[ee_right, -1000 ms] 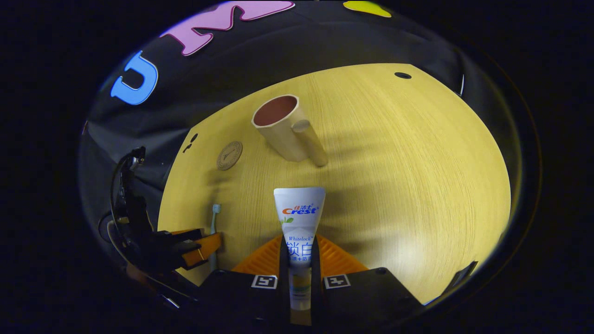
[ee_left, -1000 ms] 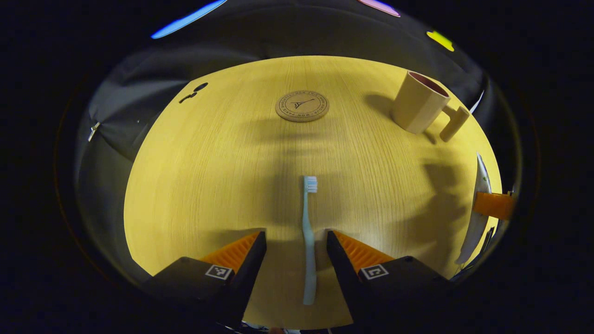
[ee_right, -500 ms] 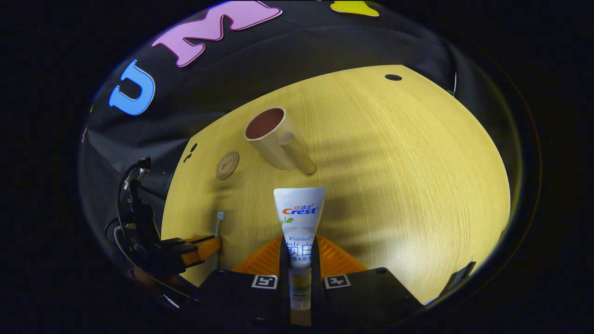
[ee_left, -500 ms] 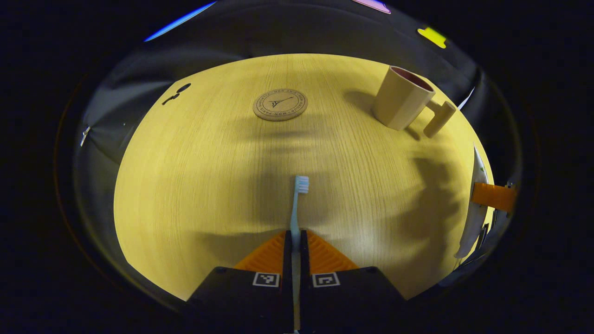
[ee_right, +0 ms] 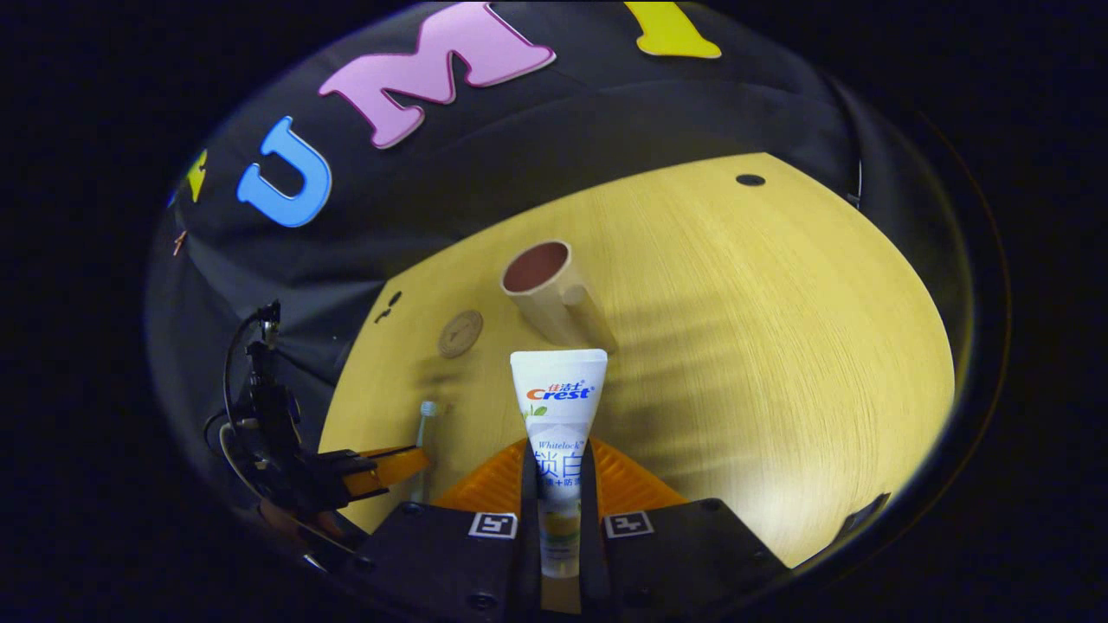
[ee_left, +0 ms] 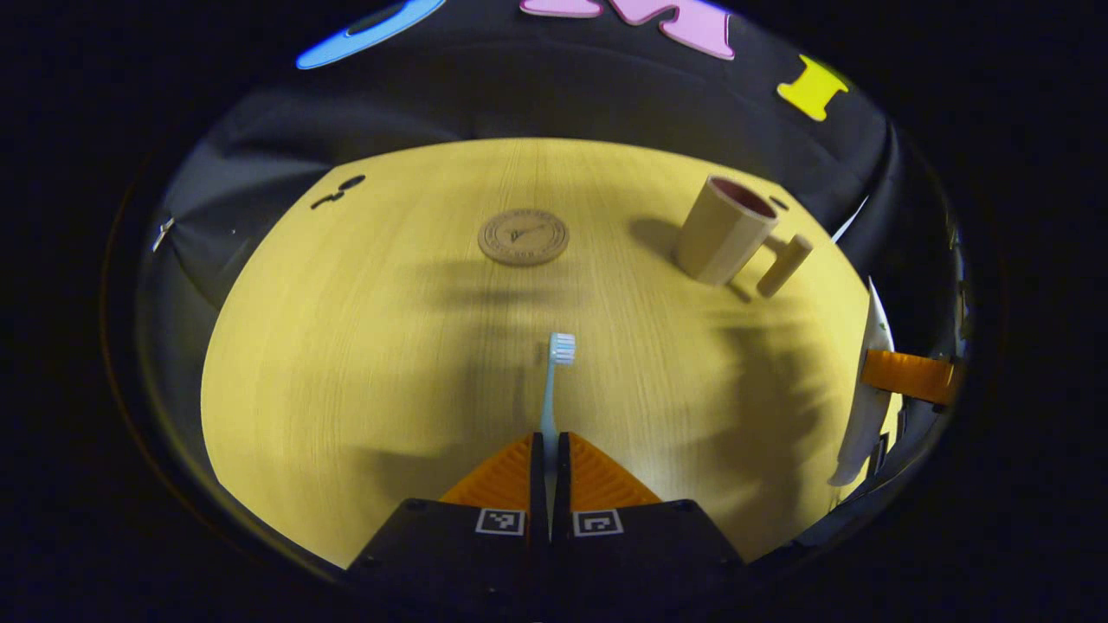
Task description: Put the toothbrush and toothpaste on the desktop into the cup, then pick up the cup and place it on the coaster on the desktop.
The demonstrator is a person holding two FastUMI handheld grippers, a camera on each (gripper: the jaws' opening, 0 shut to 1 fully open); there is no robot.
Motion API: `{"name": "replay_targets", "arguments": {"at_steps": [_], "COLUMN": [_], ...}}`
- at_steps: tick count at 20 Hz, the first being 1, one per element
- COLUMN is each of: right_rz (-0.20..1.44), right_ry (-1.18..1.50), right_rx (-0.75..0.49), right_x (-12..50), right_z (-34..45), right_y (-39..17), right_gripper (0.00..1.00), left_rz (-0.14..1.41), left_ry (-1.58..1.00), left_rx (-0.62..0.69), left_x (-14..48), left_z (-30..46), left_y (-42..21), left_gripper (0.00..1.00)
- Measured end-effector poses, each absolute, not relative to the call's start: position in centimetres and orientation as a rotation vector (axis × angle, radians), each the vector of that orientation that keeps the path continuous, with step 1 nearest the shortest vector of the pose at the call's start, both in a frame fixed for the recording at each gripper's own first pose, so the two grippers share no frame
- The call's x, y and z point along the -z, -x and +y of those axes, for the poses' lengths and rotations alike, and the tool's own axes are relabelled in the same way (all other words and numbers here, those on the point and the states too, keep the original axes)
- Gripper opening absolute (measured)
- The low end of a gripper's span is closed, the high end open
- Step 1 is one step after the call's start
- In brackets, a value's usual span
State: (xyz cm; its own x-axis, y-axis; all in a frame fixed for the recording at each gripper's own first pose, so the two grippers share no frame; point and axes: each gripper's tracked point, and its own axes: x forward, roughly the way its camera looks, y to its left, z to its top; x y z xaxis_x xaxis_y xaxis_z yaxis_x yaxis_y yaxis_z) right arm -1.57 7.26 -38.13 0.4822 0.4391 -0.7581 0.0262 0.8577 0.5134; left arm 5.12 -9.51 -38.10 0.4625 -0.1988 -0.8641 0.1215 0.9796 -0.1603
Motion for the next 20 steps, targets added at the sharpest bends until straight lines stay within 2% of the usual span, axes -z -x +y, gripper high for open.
{"name": "replay_targets", "arguments": {"at_steps": [5, 10, 15, 20], "right_rz": [0.746, 0.507, 0.387, 0.445], "right_ry": [-0.587, -0.548, -0.458, -0.358], "right_rx": [-0.322, -0.366, -0.351, -0.359], "right_x": [30.8, 27.7, 31.2, 37.4], "right_z": [6.7, 7.1, 8.9, 11.2], "right_y": [-4.7, -14.2, -21.3, -21.8], "right_gripper": [0.21, 0.21, 0.21, 0.21], "left_rz": [0.788, 0.590, 0.551, 0.557], "left_ry": [0.183, 0.265, 0.287, 0.294], "left_rx": [0.258, 0.283, 0.287, 0.281], "left_x": [30.4, 25.4, 24.7, 25.3], "left_z": [-11.7, -13.5, -15.0, -15.9], "left_y": [-7.1, -7.1, -6.2, -6.2], "left_gripper": [0.06, 0.06, 0.06, 0.06]}}
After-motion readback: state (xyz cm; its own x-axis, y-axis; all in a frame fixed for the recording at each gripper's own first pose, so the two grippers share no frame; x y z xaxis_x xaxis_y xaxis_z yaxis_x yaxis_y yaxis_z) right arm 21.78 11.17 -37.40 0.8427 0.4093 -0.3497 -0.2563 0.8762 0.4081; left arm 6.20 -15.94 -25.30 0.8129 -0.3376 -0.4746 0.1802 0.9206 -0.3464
